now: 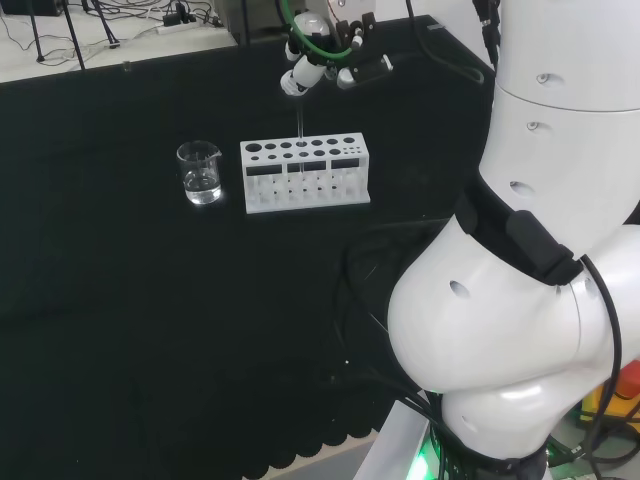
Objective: Take the glass rod from the white test tube rack.
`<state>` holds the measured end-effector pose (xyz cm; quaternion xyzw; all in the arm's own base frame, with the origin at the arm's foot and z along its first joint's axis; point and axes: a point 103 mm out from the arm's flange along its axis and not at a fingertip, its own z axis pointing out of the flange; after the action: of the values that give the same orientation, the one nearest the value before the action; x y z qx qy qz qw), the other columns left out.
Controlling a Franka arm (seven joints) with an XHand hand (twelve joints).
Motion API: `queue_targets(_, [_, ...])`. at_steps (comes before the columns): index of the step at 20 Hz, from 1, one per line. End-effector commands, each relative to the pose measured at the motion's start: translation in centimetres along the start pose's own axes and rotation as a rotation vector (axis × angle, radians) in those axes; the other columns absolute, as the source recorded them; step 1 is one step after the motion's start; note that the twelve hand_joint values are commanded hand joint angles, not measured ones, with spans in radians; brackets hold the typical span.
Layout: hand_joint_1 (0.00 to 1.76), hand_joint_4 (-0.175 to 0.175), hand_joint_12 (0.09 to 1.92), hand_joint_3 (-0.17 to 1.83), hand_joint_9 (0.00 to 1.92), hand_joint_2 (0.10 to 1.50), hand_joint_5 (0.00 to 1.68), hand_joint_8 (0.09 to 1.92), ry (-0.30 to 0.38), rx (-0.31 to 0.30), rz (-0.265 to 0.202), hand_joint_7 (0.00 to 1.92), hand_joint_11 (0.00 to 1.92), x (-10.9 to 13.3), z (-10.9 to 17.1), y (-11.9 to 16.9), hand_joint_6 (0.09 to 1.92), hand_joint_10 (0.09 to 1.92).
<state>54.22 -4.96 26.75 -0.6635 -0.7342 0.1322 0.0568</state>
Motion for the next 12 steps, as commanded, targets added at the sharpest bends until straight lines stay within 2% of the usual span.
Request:
queue_targets(1, [0.75,-0.143,1.24,0.48,1.31,0.89,0.44,0.90,-0.017,0.004,-0.021,1.02,0.79,0.9,0.7,0.6,0.69,0.83])
queue_targets(2, [0.76,-0.145,1.23,0.48,1.33,0.89,0.44,0.90,-0.040,0.028,0.027,1.03,0.82,1.3,0.7,0.8,0.73,0.83])
queue_targets(5, [0.80,-0.156,1.19,0.50,1.40,0.88,0.48,0.89,-0.052,0.048,0.037,1.07,0.91,1.9,0.7,1.3,0.82,0.82])
queue_targets(12, [0.92,-0.175,1.08,0.58,1.55,0.84,0.62,0.88,-0.048,0.015,-0.023,1.19,1.17,1.7,0.9,1.3,0.90,0.80])
